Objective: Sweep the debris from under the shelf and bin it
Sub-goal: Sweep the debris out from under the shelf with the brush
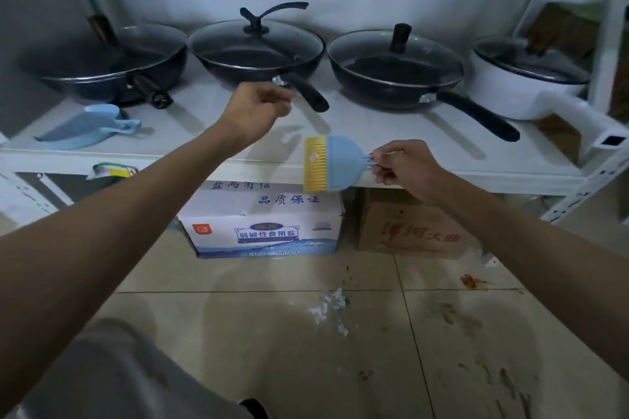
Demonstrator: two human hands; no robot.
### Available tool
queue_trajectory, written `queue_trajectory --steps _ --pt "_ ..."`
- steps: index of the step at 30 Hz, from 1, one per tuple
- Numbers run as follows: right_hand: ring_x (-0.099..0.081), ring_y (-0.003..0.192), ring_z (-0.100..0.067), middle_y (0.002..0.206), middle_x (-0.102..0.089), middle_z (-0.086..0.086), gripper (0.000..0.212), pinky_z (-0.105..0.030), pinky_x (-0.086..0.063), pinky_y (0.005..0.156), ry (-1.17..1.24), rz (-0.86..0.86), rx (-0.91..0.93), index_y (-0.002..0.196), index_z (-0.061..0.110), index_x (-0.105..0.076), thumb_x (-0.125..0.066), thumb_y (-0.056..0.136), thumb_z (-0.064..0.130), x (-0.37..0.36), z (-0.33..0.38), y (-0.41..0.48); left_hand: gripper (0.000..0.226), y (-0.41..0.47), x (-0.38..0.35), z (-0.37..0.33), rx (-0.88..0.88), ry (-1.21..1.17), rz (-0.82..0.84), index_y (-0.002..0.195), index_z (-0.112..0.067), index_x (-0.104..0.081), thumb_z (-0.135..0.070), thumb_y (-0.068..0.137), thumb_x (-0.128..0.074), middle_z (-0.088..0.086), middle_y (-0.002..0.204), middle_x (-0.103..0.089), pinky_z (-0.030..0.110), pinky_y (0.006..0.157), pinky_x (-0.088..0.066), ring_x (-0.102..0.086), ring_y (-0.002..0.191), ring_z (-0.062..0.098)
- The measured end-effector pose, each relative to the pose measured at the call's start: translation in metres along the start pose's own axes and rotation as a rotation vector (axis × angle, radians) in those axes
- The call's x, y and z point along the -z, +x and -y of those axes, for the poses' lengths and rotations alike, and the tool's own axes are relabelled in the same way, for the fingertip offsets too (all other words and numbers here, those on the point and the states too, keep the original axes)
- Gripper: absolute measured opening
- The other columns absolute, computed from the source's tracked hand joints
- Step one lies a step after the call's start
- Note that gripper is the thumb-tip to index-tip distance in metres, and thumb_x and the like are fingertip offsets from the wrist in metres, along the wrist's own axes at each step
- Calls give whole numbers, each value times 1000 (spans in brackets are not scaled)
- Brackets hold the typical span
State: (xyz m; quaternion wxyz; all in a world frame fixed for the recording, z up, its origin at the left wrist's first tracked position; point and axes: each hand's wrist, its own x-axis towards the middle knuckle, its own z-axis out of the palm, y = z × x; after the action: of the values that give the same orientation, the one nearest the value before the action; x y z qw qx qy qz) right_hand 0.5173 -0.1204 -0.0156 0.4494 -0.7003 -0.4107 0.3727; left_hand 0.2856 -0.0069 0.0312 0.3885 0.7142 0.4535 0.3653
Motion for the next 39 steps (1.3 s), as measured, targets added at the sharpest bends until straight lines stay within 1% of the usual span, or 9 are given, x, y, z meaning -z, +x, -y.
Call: queue_trajectory --steps 4,7,13,18,20,25,31,35,39 --pt "-58 52 -20 71 -63 -17 11 -33 -56 65 67 -38 -65 96 -4 -66 -59 91 5 -20 10 31 20 8 9 18 55 33 -13 106 -7 -70 1 90 -63 9 103 -68 19 91 -47 -62 91 12" --pt "-55 51 -19 72 -60 -18 8 -29 -54 60 103 -53 -127 92 -1 -65 -58 91 3 -34 16 46 21 11 16 33 115 80 -18 105 -10 -71 1 88 -63 6 103 -69 21 94 -47 -62 92 14" --pt "-53 52 -19 70 -58 -18 9 -27 -49 55 138 -49 -169 92 -3 -66 -58 91 2 -46 23 56 24 5 28 51 166 118 -27 108 -12 -71 -1 89 -61 6 109 -69 18 85 -44 -63 96 15" --pt "-55 57 -19 73 -60 -18 13 -33 -49 71 84 119 -91 96 -4 -67 -59 91 4 -28 21 39 28 -2 30 54 156 176 -24 113 -12 -70 -1 90 -59 6 116 -67 16 82 -42 -62 98 15" --pt "-57 58 -18 75 -63 -16 13 -33 -51 72 -27 236 -44 94 -1 -69 -59 92 6 -15 19 26 32 -4 27 54 129 255 9 119 -15 -67 -4 91 -59 6 124 -64 16 87 -40 -59 111 15" --pt "-65 55 -17 74 -71 -18 14 -23 -51 51 -474 413 62 88 -3 -69 -59 92 6 -13 -4 -8 40 -13 -3 53 41 428 165 131 -22 -59 -14 92 -57 7 141 -54 24 97 -37 -48 130 25" --pt "-60 55 -16 69 -64 -7 14 -17 -49 43 -874 439 34 82 -1 -66 -55 83 -10 -50 -81 -8 48 -16 -45 52 -130 505 257 143 -23 -46 -34 97 -54 -1 152 -42 33 112 -29 -37 139 21" --pt "-62 79 -25 98 -65 -16 13 -33 -55 67 -1064 365 76 87 11 -63 -56 85 1 -63 -151 -5 62 -5 -62 60 -270 640 312 150 -23 -36 -52 96 -47 -1 160 -27 35 123 -5 -15 150 18" --pt "-62 95 -28 108 -63 -15 21 -33 -50 76 -1214 332 38 107 6 -63 -52 90 8 -71 -196 -27 73 6 -75 59 -332 738 382 154 -25 -25 -63 94 -41 2 163 -17 37 123 1 -6 152 18"
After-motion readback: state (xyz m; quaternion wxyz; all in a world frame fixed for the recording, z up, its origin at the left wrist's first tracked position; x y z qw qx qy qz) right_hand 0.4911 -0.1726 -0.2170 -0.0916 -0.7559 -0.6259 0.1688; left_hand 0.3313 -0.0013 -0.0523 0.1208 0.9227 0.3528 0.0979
